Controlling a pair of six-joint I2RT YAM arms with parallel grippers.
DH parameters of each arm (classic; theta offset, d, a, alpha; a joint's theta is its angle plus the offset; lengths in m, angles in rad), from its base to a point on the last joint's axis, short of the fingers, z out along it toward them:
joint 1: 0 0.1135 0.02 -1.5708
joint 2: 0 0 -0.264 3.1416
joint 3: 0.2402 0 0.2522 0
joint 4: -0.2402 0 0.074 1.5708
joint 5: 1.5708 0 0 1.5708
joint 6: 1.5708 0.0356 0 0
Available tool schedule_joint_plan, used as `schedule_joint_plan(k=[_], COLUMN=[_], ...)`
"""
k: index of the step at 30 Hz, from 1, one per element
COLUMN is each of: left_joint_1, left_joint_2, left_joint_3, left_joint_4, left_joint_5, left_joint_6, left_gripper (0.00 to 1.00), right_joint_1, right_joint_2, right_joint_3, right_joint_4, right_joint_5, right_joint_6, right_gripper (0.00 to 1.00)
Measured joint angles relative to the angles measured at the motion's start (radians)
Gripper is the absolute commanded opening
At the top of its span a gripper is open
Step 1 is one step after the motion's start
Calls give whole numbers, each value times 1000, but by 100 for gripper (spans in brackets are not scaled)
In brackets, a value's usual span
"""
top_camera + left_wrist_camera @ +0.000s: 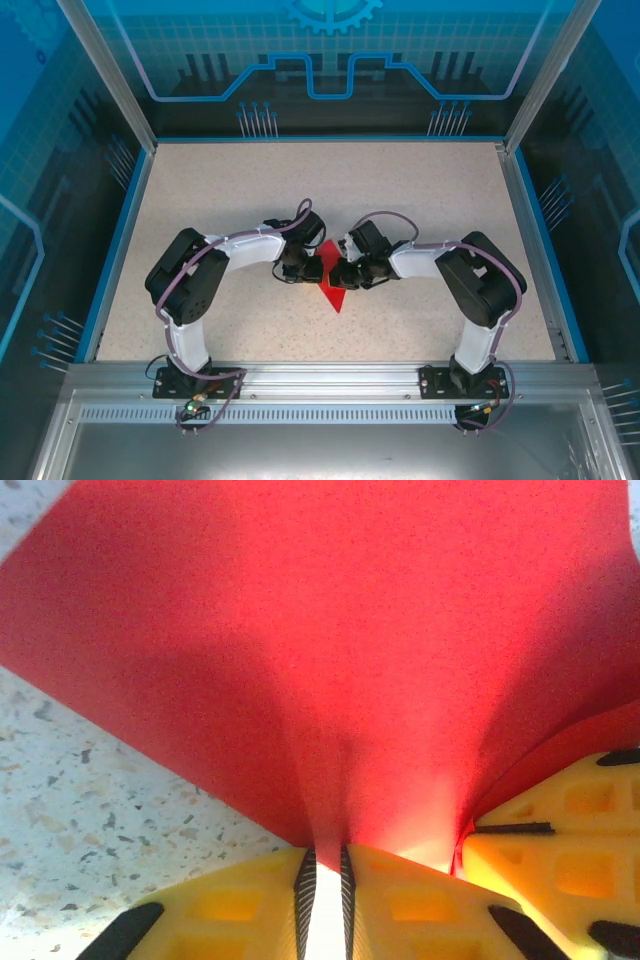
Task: Fold a paper plane with a square sheet of paper (pick it up from the middle)
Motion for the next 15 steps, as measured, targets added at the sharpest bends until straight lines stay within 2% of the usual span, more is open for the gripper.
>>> schedule_joint_plan(k=[3,9,15], left_joint_1=[1,1,8], left_joint_2=[0,0,-3], left_joint_3=[0,0,-3], left_joint_4=[0,0,0], left_joint_5=[3,6,16], left_joint_6=[0,0,0], left_gripper=[19,19,20], right_joint_1=[0,3,4], right_joint_2=[3,4,-5], right_joint_3=[3,12,13], right_joint_4=[0,3,2], right_joint_5=[0,-14,-14], right_joint_6=[0,8,16], right_gripper=[14,30,39])
